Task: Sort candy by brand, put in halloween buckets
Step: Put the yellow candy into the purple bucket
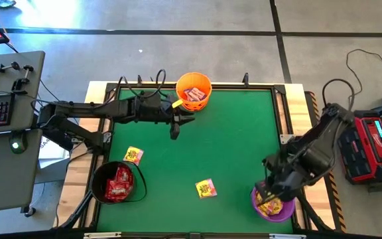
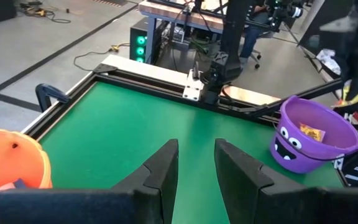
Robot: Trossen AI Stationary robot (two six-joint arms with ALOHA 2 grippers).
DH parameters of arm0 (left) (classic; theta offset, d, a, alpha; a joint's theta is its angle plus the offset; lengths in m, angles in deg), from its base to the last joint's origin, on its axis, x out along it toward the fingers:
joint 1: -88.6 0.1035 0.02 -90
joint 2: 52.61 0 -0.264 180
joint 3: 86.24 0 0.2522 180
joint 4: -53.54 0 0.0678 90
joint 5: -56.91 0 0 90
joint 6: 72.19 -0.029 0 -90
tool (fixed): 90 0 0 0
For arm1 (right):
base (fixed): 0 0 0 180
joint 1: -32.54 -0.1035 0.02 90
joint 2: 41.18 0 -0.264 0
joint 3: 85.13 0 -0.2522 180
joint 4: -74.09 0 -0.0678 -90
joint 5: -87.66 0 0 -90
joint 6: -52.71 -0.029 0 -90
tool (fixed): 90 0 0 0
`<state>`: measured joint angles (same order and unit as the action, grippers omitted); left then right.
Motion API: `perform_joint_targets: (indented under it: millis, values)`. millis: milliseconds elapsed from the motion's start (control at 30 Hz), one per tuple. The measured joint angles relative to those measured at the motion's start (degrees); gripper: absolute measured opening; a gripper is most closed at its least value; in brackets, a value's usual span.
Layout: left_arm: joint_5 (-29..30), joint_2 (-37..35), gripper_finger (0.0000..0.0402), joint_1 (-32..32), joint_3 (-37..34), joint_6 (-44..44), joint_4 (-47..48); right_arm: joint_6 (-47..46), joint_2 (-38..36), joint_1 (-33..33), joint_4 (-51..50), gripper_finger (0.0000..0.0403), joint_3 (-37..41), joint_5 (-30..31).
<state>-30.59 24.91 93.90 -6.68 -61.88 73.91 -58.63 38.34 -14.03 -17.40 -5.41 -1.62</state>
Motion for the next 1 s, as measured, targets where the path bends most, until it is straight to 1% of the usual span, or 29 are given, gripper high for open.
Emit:
perform_joint_targets:
  millis: [133,367,467,667,767,867,1000]
  values:
    - [0.0,0.0,0.0094,0.1,0.0,-0.1,0.0,-2.2,2.3,-0.8,1.3,0.0,0.0,-2.5]
    - [0.0,0.0,0.0094,0.1,0.0,-0.7,0.0,-3.8,5.5,-0.9,1.1,0.0,0.0,-3.2]
    - [0.0,0.0,0.0094,0.1,0.0,-1.1,0.0,-4.4,6.5,-0.9,1.0,0.0,0.0,-4.9]
    - [0.0,0.0,0.0094,0.1,0.0,-1.5,0.0,-5.4,8.4,-0.9,-0.1,0.0,0.0,-5.5]
    - [0.0,0.0,0.0094,-0.1,0.0,-1.5,0.1,-5.7,9.3,-1.0,-0.8,0.0,0.0,-7.1]
    - [0.0,0.0,0.0094,-0.1,0.0,-1.5,1.0,-5.7,10.4,-1.2,-2.6,0.0,0.1,-7.4]
    - [-0.2,0.1,0.0094,-0.1,0.0,-1.5,2.2,-5.8,11.3,-1.3,-3.5,0.0,3.3,-8.1]
